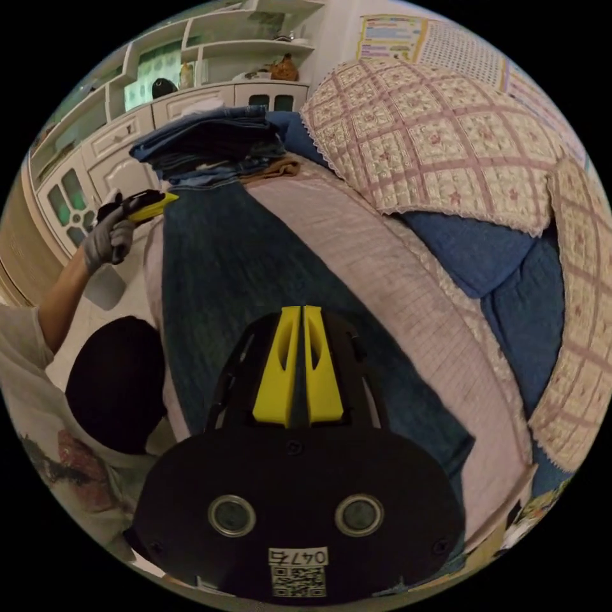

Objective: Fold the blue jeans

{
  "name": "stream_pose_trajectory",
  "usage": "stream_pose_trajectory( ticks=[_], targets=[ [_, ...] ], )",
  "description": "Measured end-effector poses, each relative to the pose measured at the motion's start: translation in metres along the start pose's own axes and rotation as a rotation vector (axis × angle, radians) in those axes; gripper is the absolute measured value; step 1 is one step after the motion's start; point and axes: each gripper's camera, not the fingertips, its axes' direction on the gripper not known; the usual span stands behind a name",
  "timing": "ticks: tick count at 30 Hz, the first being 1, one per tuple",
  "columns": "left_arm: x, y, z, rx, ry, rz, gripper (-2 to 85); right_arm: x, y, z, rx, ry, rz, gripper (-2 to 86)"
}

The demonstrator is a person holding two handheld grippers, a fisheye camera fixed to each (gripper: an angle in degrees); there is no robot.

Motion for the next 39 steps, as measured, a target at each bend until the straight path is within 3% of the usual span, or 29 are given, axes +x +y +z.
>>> stream_pose_trajectory(
  ticks=[4, 7, 10, 12, 14, 15, 17, 22, 29, 39],
  targets=[
    [0.009, -0.039, 0.021, -0.007, 0.053, 0.013, -0.6, 0.005, -0.061, 0.048, -0.037, -0.128, -0.017, -1.1],
    [0.029, -0.077, 0.042, -0.019, 0.1, 0.061, -0.7, 0.014, -0.082, 0.098, -0.134, -0.084, 0.025, -1.0],
    [0.074, -0.111, 0.062, -0.017, 0.164, 0.251, -0.7, 0.034, -0.081, 0.116, -0.104, -0.188, 0.145, -1.0],
    [0.11, -0.134, 0.077, -0.019, 0.056, 0.394, -0.7, 0.037, -0.077, 0.112, -0.073, -0.219, 0.173, -1.1],
    [0.091, -0.162, 0.098, -0.044, -0.087, 0.279, -0.7, 0.029, -0.07, 0.101, -0.036, -0.18, 0.169, -1.3],
    [0.058, -0.178, 0.114, -0.065, -0.053, 0.114, -0.7, 0.026, -0.067, 0.099, -0.028, -0.17, 0.169, -1.3],
    [0.031, -0.193, 0.136, -0.06, 0.038, 0.01, -0.8, 0.017, -0.058, 0.095, -0.005, -0.178, 0.168, -1.3],
    [0.069, -0.242, 0.184, -0.046, 0.044, 0.052, -0.8, 0.008, -0.059, 0.098, 0.004, -0.207, 0.141, -1.3],
    [0.256, -0.326, 0.284, -0.094, -0.011, 0.342, -0.7, 0.015, -0.066, 0.115, -0.091, -0.129, 0.165, -1.3],
    [0.423, -0.4, 0.442, -0.108, -0.048, 0.411, -0.7, -0.052, 0.04, 0.002, -0.022, -0.226, 0.015, -1.3]
  ],
)
